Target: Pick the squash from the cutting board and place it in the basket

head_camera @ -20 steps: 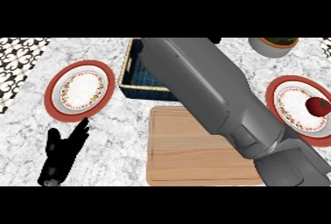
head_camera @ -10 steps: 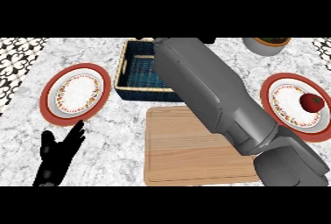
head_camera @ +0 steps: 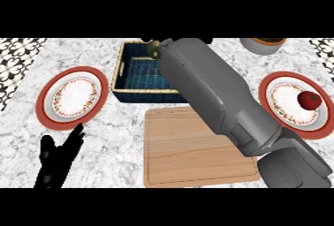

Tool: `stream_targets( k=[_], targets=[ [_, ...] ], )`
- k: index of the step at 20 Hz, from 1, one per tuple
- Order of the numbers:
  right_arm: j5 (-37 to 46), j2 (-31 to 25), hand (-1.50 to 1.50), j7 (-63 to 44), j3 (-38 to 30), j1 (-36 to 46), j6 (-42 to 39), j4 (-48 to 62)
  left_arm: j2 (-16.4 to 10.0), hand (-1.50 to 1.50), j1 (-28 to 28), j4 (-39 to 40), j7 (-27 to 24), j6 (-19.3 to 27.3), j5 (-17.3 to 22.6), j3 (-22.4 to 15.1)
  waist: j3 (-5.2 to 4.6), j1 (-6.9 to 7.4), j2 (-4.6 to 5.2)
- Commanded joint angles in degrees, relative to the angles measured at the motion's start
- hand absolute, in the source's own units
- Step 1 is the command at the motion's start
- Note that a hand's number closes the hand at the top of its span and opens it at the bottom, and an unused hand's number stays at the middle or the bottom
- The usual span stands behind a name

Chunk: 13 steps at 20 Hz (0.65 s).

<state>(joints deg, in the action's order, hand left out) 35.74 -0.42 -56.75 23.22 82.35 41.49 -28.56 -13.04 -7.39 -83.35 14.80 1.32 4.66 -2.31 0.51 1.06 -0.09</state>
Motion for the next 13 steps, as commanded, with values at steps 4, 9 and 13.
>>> stream_targets(
  k=[4,9,13],
  targets=[
    [2.22,-1.87,-1.5,-5.06,-2.84,0.11,3.38,-6.97,-1.2,0.0,-0.82,5.07,-1.85,-1.87,0.96,2.59,-0.54,-1.56,-0.28],
    [4.78,-6.53,-1.5,-9.36,-3.58,-5.07,1.93,-15.2,0.21,0.0,-3.05,0.36,1.74,0.45,0.26,1.65,-0.46,-3.03,-0.97],
    [6.88,-8.85,-1.5,-12.05,-3.8,-11.34,0.53,-23.28,-1.17,0.0,-4.55,-0.93,2.67,-1.16,1.74,2.87,-0.44,-4.16,-1.45]
  ],
)
